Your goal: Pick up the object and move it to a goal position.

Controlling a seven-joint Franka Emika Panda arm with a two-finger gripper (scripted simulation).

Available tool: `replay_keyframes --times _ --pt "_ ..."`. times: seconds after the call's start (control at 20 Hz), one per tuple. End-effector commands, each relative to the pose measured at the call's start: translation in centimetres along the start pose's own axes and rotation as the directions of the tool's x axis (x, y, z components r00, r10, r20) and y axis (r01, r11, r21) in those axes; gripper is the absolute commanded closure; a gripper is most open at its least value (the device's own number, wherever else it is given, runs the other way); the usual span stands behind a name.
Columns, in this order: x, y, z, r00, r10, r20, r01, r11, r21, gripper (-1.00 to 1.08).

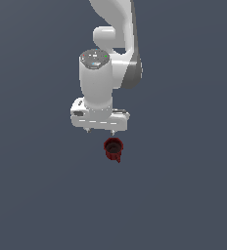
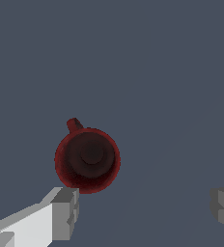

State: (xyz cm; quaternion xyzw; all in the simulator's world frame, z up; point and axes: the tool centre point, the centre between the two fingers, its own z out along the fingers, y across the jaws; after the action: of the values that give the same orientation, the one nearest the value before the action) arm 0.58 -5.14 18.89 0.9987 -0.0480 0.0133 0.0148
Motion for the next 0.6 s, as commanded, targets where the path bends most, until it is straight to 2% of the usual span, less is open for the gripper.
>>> replay_keyframes --times 0.0,0.55 --pt "0.0 0.0 0.0 1.0 0.0 0.0 0.0 1.0 0.0 -0.6" --pt "0.15 0.62 -0.13 1.0 -0.014 -0.006 0.014 1.0 -0.008 -0.6"
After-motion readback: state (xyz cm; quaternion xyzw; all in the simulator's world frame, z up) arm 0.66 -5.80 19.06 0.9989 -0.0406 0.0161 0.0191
